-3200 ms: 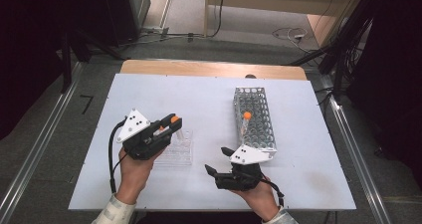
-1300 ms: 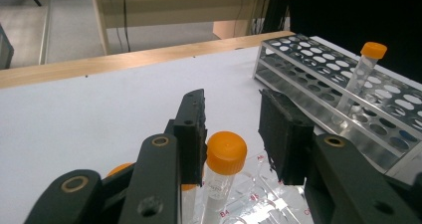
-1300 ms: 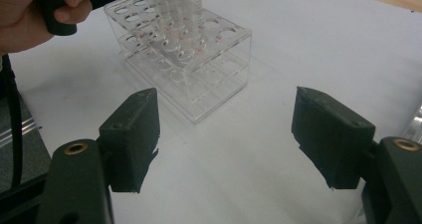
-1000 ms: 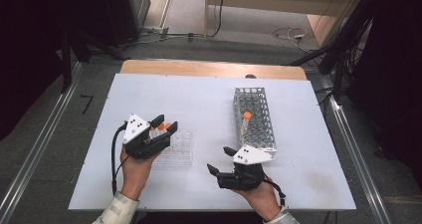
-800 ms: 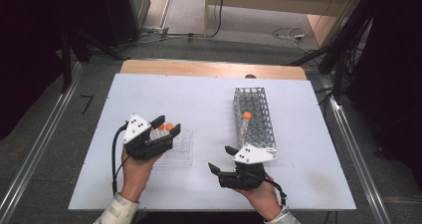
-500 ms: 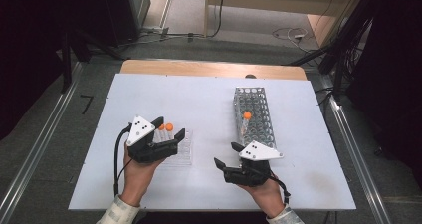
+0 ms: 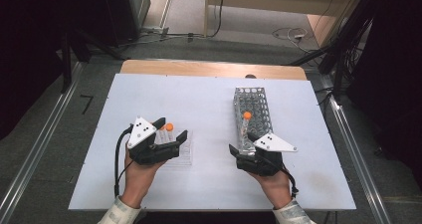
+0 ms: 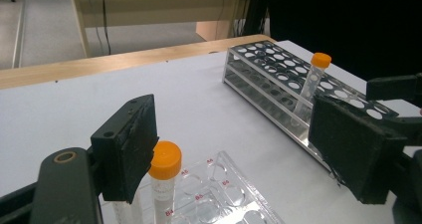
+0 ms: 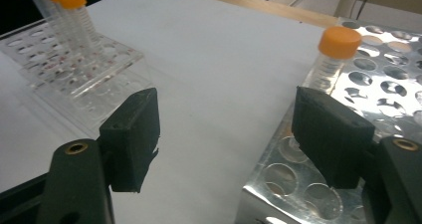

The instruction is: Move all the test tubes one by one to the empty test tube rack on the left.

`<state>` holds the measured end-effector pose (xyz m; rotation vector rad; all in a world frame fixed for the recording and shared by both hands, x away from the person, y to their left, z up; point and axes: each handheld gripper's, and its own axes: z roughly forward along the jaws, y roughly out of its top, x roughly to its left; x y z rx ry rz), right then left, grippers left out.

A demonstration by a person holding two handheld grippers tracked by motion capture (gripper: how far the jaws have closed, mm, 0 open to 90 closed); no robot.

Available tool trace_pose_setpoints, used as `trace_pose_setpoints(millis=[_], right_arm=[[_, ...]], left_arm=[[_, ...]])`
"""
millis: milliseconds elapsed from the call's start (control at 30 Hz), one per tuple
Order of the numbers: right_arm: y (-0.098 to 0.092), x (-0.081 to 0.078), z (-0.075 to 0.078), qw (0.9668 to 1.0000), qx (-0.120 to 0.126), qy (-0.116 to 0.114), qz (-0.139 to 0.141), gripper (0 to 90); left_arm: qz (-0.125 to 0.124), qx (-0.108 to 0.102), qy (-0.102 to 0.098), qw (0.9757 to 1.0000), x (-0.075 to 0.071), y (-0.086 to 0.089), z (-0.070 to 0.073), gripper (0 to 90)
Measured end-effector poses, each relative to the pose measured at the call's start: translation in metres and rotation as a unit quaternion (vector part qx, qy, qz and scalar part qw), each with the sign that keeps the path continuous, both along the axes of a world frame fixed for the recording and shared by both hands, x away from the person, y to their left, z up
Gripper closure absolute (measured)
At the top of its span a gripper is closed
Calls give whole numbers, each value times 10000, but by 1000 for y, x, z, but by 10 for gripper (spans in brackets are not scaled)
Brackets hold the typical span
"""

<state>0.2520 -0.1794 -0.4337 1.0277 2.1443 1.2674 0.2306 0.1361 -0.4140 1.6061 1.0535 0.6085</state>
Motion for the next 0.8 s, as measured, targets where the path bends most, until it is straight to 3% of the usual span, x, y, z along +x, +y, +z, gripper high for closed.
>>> trace_pose_setpoints(millis=[467, 800], right_arm=[[-5, 32, -9, 9984, -95, 4, -561, 269], [-7, 54, -13, 9960, -27, 40, -893, 411]], left_arm=[[33, -21, -75, 10000, -3, -2, 1, 191], [33, -12, -72, 10000, -4, -1, 2, 194]])
